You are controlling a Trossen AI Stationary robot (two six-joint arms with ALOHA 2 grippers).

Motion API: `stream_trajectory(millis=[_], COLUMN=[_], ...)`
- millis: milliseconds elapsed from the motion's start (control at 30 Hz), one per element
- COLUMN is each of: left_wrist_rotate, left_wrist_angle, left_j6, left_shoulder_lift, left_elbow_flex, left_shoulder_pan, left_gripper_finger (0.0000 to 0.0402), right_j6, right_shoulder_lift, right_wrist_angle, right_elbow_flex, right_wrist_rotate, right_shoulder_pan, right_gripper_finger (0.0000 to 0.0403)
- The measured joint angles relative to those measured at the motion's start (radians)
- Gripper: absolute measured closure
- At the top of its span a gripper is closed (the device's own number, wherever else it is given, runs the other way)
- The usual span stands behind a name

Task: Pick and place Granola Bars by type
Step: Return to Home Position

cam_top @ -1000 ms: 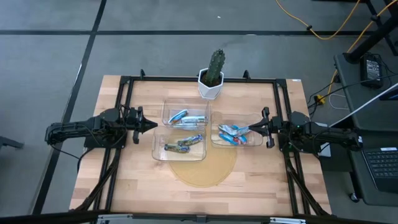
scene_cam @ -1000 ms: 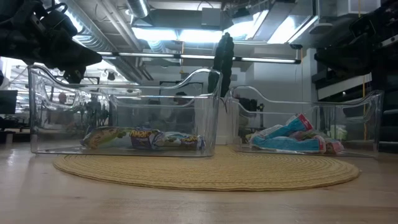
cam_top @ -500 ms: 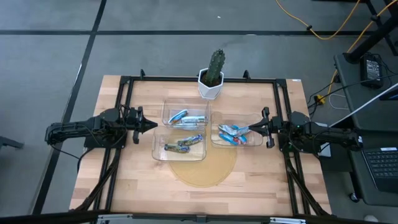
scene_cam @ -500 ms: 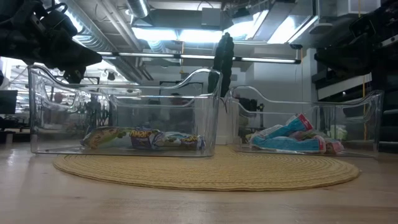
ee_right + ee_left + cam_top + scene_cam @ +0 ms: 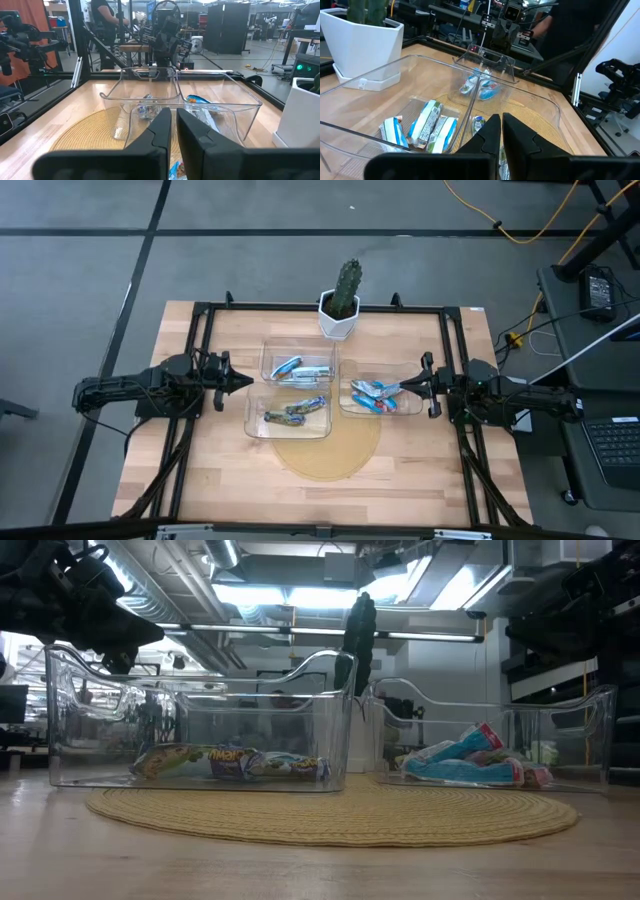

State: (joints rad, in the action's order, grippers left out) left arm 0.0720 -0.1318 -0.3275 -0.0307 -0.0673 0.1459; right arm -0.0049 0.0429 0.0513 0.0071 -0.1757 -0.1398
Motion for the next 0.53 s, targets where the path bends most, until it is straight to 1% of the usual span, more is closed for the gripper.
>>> stream_trajectory(millis=[267, 533], left_wrist_rotate=[0.0, 0.0], left_wrist_angle=[0.0, 0.0], left_j6=[0.0, 0.0], left_shoulder_lift=[0.0, 0.0], left_elbow_flex=[0.0, 0.0], left_shoulder_pan=[0.0, 0.0], left_gripper_finger=[0.0393, 0.039], right_j6=[0.0, 0.0], right_shoulder_lift=[0.0, 0.0], right_wrist_angle=[0.0, 0.0], right_elbow_flex=[0.0, 0.0], right_wrist_rotate=[0.0, 0.0], right_shoulder_pan=[0.0, 0.0], right_gripper_finger=[0.0369, 0.0369])
